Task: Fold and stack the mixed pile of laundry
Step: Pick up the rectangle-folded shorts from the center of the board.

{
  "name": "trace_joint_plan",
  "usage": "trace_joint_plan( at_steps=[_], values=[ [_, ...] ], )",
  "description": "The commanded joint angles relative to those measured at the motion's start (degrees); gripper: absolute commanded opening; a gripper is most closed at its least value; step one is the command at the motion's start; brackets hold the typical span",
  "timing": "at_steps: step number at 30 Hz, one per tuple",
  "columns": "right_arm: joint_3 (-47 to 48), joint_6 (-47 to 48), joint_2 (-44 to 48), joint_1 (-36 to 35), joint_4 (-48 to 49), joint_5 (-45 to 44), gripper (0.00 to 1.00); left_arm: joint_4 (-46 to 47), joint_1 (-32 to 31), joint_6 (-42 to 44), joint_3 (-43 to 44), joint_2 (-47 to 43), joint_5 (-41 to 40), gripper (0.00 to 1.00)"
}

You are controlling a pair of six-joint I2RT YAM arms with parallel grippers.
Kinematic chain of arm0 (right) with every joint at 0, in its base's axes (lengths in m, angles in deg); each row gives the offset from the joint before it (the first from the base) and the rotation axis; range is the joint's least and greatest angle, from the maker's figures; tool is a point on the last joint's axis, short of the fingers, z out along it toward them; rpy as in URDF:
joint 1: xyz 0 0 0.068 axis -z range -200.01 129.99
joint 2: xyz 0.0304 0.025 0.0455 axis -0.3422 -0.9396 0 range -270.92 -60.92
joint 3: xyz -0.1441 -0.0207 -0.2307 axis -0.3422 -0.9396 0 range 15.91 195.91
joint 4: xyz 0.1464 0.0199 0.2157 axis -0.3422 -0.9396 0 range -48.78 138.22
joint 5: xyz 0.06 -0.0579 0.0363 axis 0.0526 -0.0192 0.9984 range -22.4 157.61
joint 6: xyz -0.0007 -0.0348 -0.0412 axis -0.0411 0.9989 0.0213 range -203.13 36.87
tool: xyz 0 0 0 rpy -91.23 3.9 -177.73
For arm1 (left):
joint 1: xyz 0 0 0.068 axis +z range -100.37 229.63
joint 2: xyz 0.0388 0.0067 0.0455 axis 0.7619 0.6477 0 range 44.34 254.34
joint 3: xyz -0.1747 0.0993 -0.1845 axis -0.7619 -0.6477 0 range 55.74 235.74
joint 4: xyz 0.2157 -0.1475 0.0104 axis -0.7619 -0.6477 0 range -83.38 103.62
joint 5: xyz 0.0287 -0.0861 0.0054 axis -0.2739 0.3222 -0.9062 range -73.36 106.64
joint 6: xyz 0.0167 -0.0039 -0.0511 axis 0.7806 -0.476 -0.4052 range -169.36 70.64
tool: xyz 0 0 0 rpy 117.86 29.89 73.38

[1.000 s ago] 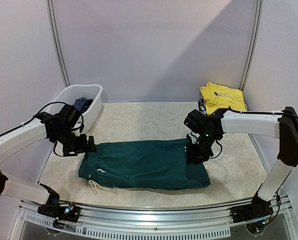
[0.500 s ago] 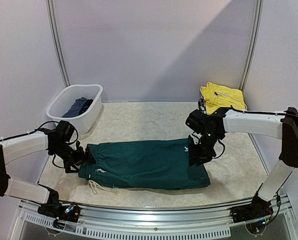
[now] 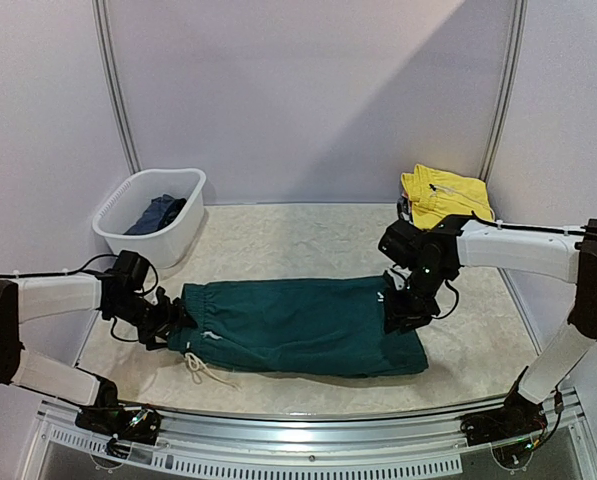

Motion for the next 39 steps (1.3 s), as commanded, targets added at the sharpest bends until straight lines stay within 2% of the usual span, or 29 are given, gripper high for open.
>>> trace_joint_plan(
  at_steps=[1,8,13,18,27,32,39],
  values=[
    [-0.4,-0.1,2.0,0.0,-1.1,0.0,0.37,8.8,0.1,-4.3,-4.6,3.3,3.8,0.71],
    [1.3,-0.4,1.8,0.0,0.2,2.0,0.37,21.2,-1.1,-9.0,-7.2,6.6,5.5,0.30],
    [1.7,-1.7,2.0,-0.4,3.2,4.2,0.37,18.9,-3.6,-8.4,-3.7,3.5,3.9,0.00],
    [3.7,-2.7,1.2,-2.3,6.8,5.9,0.37,6.6,-5.0,-3.5,3.0,-1.1,0.1,0.00],
    [10.9,-5.4,-5.7,-9.2,15.2,9.7,0.37,-14.0,-6.7,4.2,17.6,-2.0,-5.9,0.00],
    [17.7,-6.0,-14.1,-12.6,17.8,11.5,0.36,-22.5,-8.2,5.9,25.6,-1.2,-9.1,0.00],
    [25.1,-5.1,-26.2,-13.4,20.0,13.8,0.34,-29.4,-11.1,8.4,34.0,1.4,-12.5,0.00]
  ],
)
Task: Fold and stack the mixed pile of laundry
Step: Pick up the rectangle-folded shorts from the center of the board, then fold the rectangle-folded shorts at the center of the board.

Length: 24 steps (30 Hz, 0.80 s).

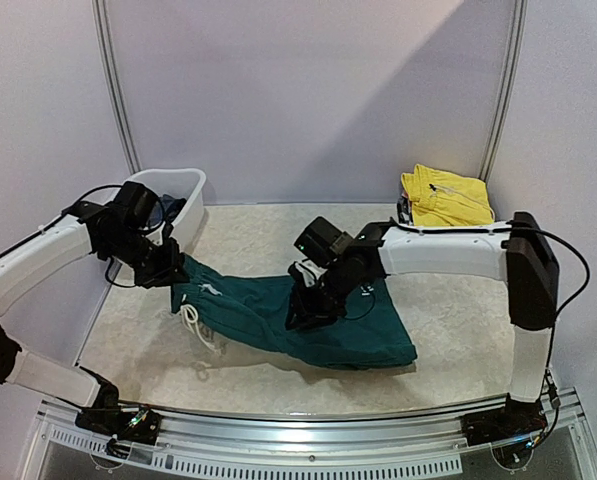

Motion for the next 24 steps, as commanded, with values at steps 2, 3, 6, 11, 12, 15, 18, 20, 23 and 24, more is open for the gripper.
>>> trace_joint_plan(
  at_steps=[2,3,6,11,12,15,18,20,23,24],
  values=[
    [5.5,0.9,-8.6,-0.7,2.1,3.2,0.33,-7.1,-2.1,2.7,5.1,2.6,-2.8,0.00],
    [6.4,1.0,-10.1,-1.0,2.5,3.8,0.33,-7.6,-2.4,2.8,6.0,3.1,-3.0,0.00],
    [8.1,0.1,-12.5,-2.6,4.7,5.5,0.33,-9.1,-3.6,2.5,9.6,5.0,-3.7,0.00],
    [10.0,-2.2,-16.7,-4.2,9.1,8.9,0.33,-11.1,-6.5,0.6,17.2,8.9,-4.8,0.00],
    [10.1,-2.3,-17.3,-4.3,9.8,9.4,0.33,-11.6,-7.6,0.1,18.9,9.8,-5.1,0.00],
    [10.2,-2.9,-18.5,-4.3,12.3,11.4,0.33,-13.0,-10.6,-0.8,24.3,13.2,-6.0,0.00],
    [10.2,-2.5,-18.9,-4.1,13.4,12.1,0.33,-14.8,-14.1,-1.3,29.9,18.0,-7.2,0.00],
    [9.6,-2.0,-18.5,-3.6,12.7,11.5,0.33,-16.4,-16.8,-1.0,33.6,20.7,-8.6,0.00],
    [5.3,-2.0,-16.0,-1.9,12.5,9.5,0.33,-19.1,-20.3,-0.3,38.4,23.8,-11.0,0.00],
    [3.0,-2.3,-13.8,-1.1,13.1,9.1,0.33,-19.8,-21.5,0.0,39.1,24.4,-12.0,0.00]
  ],
)
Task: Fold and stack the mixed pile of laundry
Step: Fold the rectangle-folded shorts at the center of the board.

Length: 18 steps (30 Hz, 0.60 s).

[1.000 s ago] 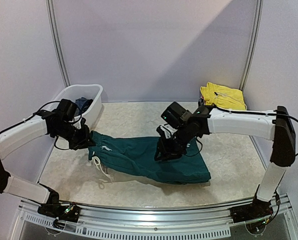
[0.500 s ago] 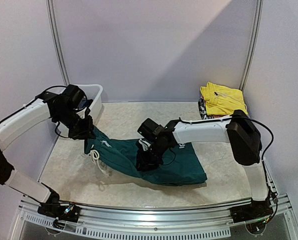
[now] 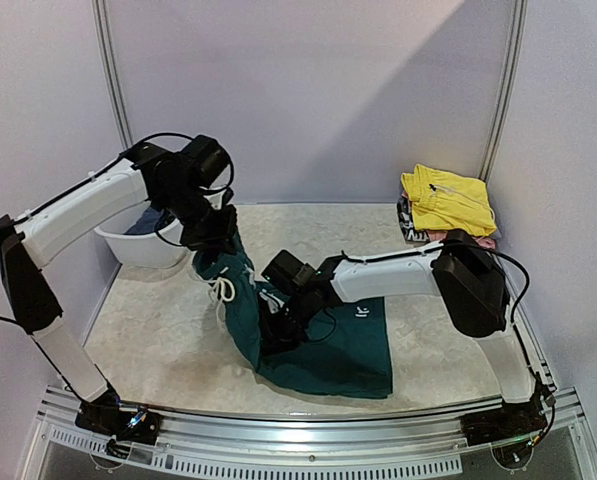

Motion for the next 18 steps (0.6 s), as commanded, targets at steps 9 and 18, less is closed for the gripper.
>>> trace_joint_plan(
  at_steps=[9,18],
  values=[
    [-20.3,4.2,21.3,7.7,-2.7,-4.9,0.36,-12.6,-12.3,1.8,11.3,7.7,-13.1,0.00],
    [-35.9,5.7,38.9,18.3,-9.4,-13.1,0.42,-20.9,-14.7,5.3,19.5,12.0,-23.3,0.00]
  ],
)
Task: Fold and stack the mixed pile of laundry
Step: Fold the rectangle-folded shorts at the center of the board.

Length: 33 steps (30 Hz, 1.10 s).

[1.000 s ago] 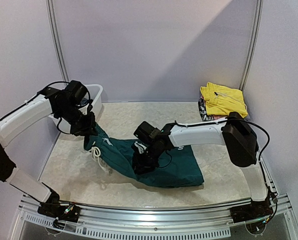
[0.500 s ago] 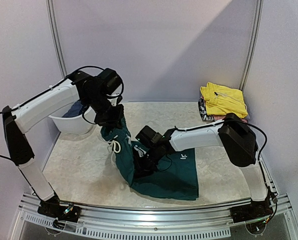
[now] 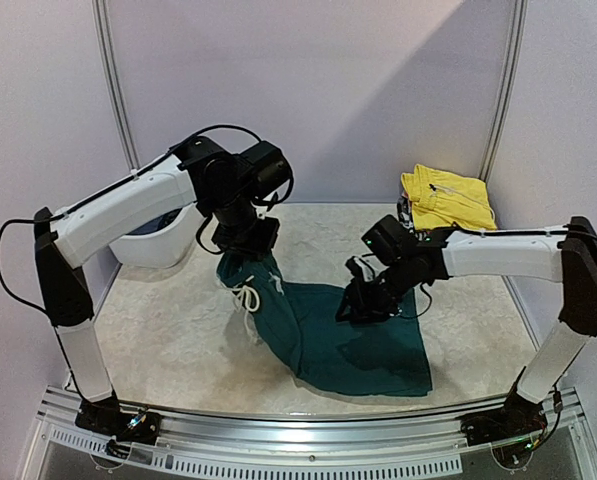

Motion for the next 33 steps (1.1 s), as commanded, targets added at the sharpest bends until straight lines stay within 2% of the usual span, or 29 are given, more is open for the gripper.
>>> trace_joint_plan(
  at_steps=[1,4,8,16,19,26,33],
  values=[
    [-6.6,2.9,6.8,5.9,-6.3,-6.1,0.42,-12.4,-0.5,4.4,4.0,0.7,-9.4,0.00],
    [-6.8,4.5,8.1,6.5,-6.7,-5.7,0.43,-15.7,-0.3,7.7,4.6,0.6,-14.0,0.00],
    [-2.1,3.7,3.9,5.0,-3.0,-2.2,0.40,-16.8,-0.2,12.2,3.7,-0.7,-16.4,0.00],
    [21.6,-1.1,-16.4,-2.2,1.6,-2.1,0.30,-19.9,-0.4,16.7,8.6,-0.8,-18.2,0.00],
    [27.4,-4.9,-23.5,-2.2,4.6,-1.2,0.26,-20.7,-0.6,17.1,9.1,-1.4,-19.0,0.00],
    [42.7,-8.2,-37.4,-1.4,7.0,0.8,0.23,-21.6,-2.4,16.4,8.3,-3.7,-19.9,0.00],
    [49.7,-16.8,-45.5,1.1,15.8,3.5,0.23,-21.9,-3.8,16.4,5.6,-5.5,-20.5,0.00]
  ],
)
